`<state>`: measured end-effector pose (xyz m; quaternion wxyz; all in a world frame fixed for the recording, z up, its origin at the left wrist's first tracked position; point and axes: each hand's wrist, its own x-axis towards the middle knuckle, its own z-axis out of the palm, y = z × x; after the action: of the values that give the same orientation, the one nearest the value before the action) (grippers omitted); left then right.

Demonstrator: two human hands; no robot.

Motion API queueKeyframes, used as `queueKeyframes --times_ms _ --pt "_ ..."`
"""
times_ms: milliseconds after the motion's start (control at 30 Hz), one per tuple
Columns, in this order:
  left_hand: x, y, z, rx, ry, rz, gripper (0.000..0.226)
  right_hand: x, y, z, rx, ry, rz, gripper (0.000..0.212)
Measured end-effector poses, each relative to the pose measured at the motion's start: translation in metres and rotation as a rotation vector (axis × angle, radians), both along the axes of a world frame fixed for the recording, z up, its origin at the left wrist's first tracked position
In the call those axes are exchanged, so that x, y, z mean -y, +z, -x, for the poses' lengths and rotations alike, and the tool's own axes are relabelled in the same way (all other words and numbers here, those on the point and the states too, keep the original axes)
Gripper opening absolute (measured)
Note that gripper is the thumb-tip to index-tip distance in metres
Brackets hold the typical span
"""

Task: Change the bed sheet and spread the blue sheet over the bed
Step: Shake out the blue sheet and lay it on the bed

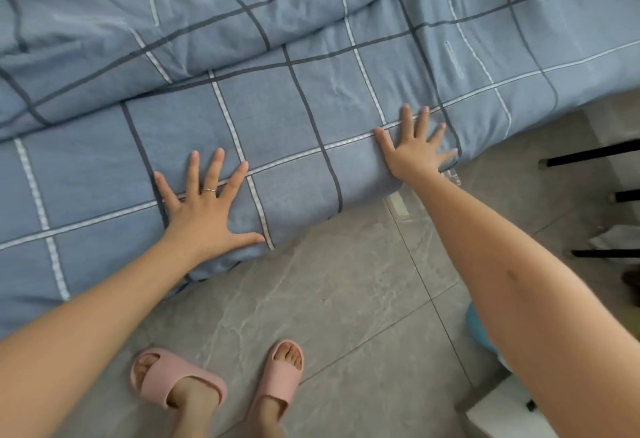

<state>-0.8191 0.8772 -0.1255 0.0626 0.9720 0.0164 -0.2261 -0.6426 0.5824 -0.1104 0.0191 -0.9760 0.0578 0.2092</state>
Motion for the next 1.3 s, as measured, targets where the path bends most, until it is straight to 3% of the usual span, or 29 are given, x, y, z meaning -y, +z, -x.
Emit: queueKeyframes --times_ms 100,167,300,400,467,633,800,867,933,1000,1100,1200,1300 --pt "-0.025 0.001 0.026 0.117 -0.03 0.013 0.09 0.0 0.005 0.024 -0.027 -0.321 0.027 0.079" --pt "-0.065 0.007 0.06 0.16 0.116 0.022 0.076 -0.019 0.013 0.036 -0.029 -0.32 0.115 0.079" --pt "-0.164 0.016 0.148 0.125 0.58 -0.112 0.073 -0.065 0.015 0.064 0.2 0.003 0.018 0.065" --pt "-0.219 0.03 0.198 0.043 0.961 -0.171 0.07 -0.151 0.004 0.107 0.184 0.119 -0.139 0.06" --pt "-0.23 0.032 0.214 0.021 1.007 -0.176 0.064 -0.219 -0.005 0.147 0.159 0.162 -0.206 0.062" --pt "-0.245 0.056 0.256 0.259 1.146 -0.159 0.062 -0.401 -0.004 0.278 -0.025 0.598 -0.342 0.062" --pt "-0.269 0.076 0.293 0.258 1.21 -0.26 0.075 -0.487 0.015 0.357 -0.227 1.498 -0.337 0.055" --pt "-0.281 0.08 0.3 0.259 1.173 -0.263 0.073 -0.497 0.023 0.351 -0.29 1.662 -0.429 0.055" --pt "-0.292 0.084 0.303 0.274 1.072 -0.285 0.065 -0.499 0.036 0.333 -0.398 1.558 -0.621 0.049" --pt "-0.308 0.085 0.306 0.298 1.015 -0.276 0.057 -0.505 0.05 0.304 -0.303 1.27 -0.708 0.044" --pt "-0.323 0.087 0.297 0.273 1.032 -0.221 0.055 -0.512 0.065 0.238 0.006 0.935 -0.512 0.06" --pt "-0.332 0.088 0.286 0.179 1.129 -0.185 0.046 -0.529 0.07 0.176 -0.021 0.828 -0.144 0.079" --pt "-0.338 0.094 0.278 0.138 1.209 -0.232 0.041 -0.557 0.068 0.143 -0.001 1.005 -0.066 0.046"
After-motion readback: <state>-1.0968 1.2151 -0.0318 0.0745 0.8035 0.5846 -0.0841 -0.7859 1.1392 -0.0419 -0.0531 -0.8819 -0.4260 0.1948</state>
